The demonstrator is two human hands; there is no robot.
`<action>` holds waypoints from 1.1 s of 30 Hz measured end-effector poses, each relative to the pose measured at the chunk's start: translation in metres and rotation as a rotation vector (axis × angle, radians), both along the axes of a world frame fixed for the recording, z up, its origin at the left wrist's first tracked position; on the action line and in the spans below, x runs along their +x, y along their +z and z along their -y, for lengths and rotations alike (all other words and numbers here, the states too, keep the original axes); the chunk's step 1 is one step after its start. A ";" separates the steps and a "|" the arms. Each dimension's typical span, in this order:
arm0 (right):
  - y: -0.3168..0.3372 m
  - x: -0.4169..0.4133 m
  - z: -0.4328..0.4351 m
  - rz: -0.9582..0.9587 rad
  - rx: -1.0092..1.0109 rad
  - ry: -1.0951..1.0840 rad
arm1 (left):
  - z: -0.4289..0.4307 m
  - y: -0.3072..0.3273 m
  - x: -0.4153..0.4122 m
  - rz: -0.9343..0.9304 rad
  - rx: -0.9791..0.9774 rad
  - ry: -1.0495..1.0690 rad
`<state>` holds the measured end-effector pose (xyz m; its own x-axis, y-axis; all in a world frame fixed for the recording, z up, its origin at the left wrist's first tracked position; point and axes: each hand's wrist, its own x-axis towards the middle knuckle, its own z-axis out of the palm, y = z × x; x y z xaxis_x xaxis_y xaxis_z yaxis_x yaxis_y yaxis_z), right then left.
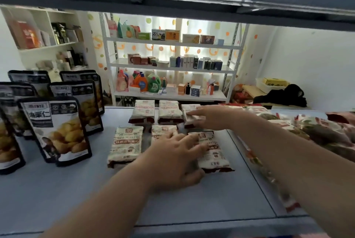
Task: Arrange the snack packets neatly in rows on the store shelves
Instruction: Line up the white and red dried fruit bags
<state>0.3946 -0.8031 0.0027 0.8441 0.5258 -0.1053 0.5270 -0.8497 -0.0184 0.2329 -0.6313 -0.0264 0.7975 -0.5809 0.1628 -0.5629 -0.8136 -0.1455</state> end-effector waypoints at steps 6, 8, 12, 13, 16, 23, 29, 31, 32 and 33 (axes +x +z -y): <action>-0.012 0.021 0.002 0.047 0.074 -0.048 | -0.002 -0.009 0.002 0.051 -0.022 0.005; -0.013 0.022 0.000 0.046 0.092 -0.052 | 0.001 -0.010 0.000 0.056 -0.020 0.029; -0.002 0.012 0.013 -0.007 0.116 -0.034 | 0.001 -0.009 -0.001 0.054 -0.042 0.028; 0.004 0.008 0.023 0.000 0.132 -0.023 | 0.000 -0.008 -0.001 0.045 -0.053 0.026; 0.023 -0.005 0.072 0.082 0.131 -0.012 | 0.000 0.003 -0.002 0.067 -0.092 0.011; 0.034 -0.023 0.217 0.161 0.115 -0.091 | 0.076 0.041 0.007 0.089 -0.101 -0.063; 0.024 -0.021 0.273 -0.079 0.032 -0.101 | 0.173 0.037 0.042 0.034 0.019 -0.027; 0.016 -0.019 0.277 -0.050 0.011 -0.036 | 0.196 0.034 0.053 0.010 0.030 0.042; 0.014 -0.019 0.279 0.005 0.017 0.002 | 0.207 0.034 0.057 0.007 0.036 0.078; 0.013 -0.018 0.280 0.074 0.034 0.042 | 0.217 0.034 0.060 0.010 0.042 0.108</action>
<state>0.3769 -1.0829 0.0156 0.8258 0.5634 -0.0251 0.5634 -0.8261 -0.0065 0.2930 -0.8481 0.0073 0.8543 -0.4982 0.1484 -0.4708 -0.8625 -0.1853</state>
